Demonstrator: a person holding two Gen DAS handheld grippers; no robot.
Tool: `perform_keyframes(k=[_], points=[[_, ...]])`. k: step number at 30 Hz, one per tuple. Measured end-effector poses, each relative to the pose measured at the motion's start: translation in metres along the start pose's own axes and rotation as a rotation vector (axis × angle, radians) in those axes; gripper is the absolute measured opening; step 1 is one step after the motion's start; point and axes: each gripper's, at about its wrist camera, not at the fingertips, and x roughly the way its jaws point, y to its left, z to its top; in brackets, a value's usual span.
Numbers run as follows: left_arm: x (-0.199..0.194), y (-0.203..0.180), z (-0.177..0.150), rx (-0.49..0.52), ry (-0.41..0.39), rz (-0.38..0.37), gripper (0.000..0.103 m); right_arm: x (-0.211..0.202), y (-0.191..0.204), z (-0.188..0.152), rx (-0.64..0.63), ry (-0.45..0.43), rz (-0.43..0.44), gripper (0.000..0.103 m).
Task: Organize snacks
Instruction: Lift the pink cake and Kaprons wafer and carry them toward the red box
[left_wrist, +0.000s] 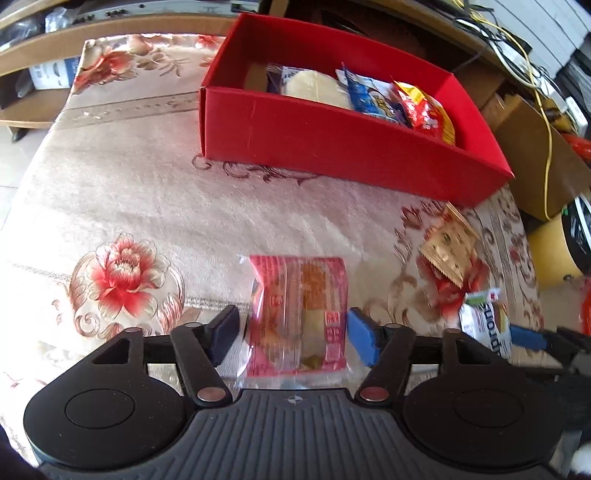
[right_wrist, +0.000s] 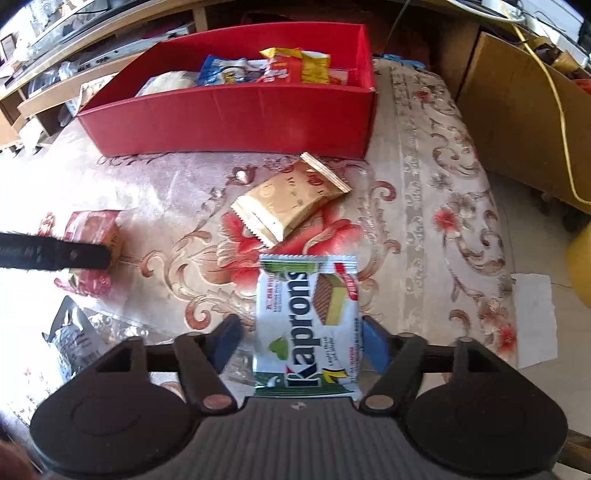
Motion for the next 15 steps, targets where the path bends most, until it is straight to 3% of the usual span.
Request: perform_keyframes(k=[3,10,15], points=[[0.004,-0.007,0.001,0.01,-0.001,0.011,0.082,0.006,0.005,0.001,0.01,-0.002,0.025,0.102],[0.008,-0.011,0.0,0.027,-0.014,0.043,0.085,0.008,0.006,0.0,0.036,-0.019,0.016,0.102],[0.01,-0.017,-0.005,0.082,-0.012,0.099,0.081,0.009,0.01,-0.003,-0.003,-0.018,-0.002,0.1]])
